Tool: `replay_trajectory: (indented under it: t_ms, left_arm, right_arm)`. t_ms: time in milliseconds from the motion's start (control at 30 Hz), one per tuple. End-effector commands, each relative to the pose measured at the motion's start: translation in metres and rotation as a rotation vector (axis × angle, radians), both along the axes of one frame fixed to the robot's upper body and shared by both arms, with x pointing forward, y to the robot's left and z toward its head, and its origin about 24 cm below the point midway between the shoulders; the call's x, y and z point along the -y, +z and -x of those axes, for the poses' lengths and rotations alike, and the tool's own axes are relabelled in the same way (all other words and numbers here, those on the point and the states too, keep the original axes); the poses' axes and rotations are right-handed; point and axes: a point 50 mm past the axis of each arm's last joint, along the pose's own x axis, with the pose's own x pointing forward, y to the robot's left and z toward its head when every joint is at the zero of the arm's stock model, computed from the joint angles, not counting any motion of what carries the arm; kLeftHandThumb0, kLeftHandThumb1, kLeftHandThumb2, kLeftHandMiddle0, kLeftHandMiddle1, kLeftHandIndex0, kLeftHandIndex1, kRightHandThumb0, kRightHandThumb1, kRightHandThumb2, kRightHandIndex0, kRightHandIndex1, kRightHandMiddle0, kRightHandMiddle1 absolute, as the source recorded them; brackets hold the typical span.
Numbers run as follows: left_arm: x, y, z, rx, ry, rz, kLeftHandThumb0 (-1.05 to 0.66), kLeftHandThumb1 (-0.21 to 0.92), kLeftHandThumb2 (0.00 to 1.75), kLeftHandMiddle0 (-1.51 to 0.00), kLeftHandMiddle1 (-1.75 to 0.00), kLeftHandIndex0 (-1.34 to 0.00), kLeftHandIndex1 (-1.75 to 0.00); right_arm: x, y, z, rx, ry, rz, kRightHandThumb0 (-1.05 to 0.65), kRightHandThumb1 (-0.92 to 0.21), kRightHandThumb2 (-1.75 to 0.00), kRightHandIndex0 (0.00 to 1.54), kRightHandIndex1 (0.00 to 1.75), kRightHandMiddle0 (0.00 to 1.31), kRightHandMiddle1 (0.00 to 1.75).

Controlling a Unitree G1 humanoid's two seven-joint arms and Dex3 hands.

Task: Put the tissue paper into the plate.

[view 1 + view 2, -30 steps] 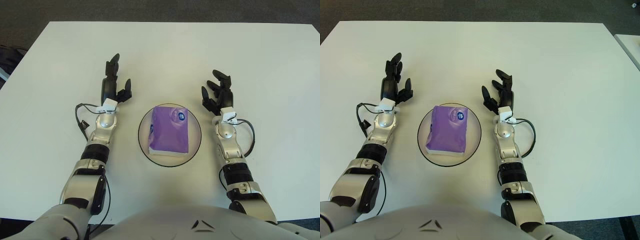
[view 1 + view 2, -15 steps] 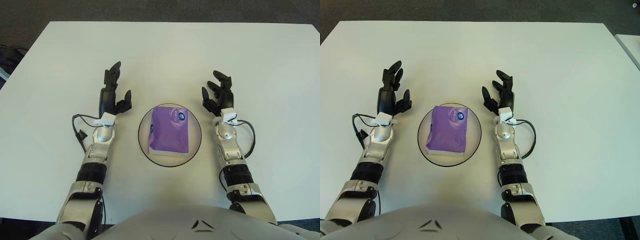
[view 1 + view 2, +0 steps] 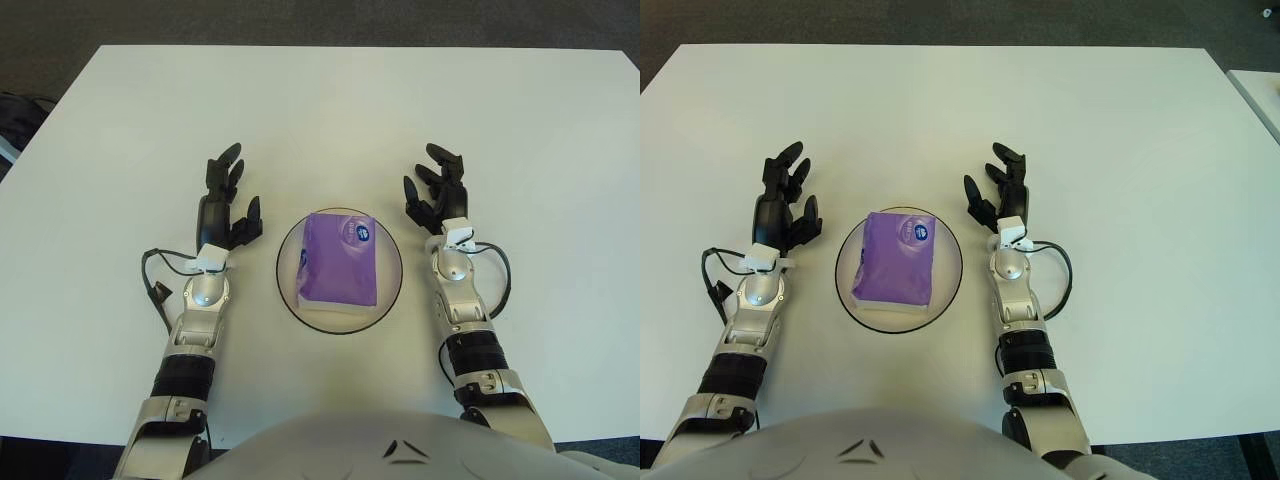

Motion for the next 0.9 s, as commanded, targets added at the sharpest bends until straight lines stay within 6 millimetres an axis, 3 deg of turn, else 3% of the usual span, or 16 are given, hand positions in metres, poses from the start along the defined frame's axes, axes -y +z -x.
replay_trajectory:
  t_ms: [0,567,867]
  left_arm:
    - [0.006,-0.033,0.021,-0.163,0.004,0.039,-0.58,0.92,0.7,-0.45,-0.15,0.0,-0.79]
    - [0.007,-0.039,0.021,-0.216,0.027,0.028,-0.6,0.92,0.75,-0.46,-0.19,0.0,-0.83]
    - [0.005,-0.044,0.018,-0.247,0.03,0.035,-0.58,0.92,0.76,-0.35,-0.44,0.0,-0.88]
  right_arm:
    - [0.007,-0.047,0.021,-0.248,-0.029,-0.019,-0.57,-0.84,-0.49,0.29,0.51,0.0,0.85]
    - [0.008,-0.046,0.021,-0.242,-0.026,-0.008,-0.59,-0.84,-0.5,0.28,0.51,0.0,0.85]
    - [0.008,-0.047,0.021,-0.24,-0.027,-0.001,-0.61,-0.85,-0.49,0.28,0.52,0.0,0.85]
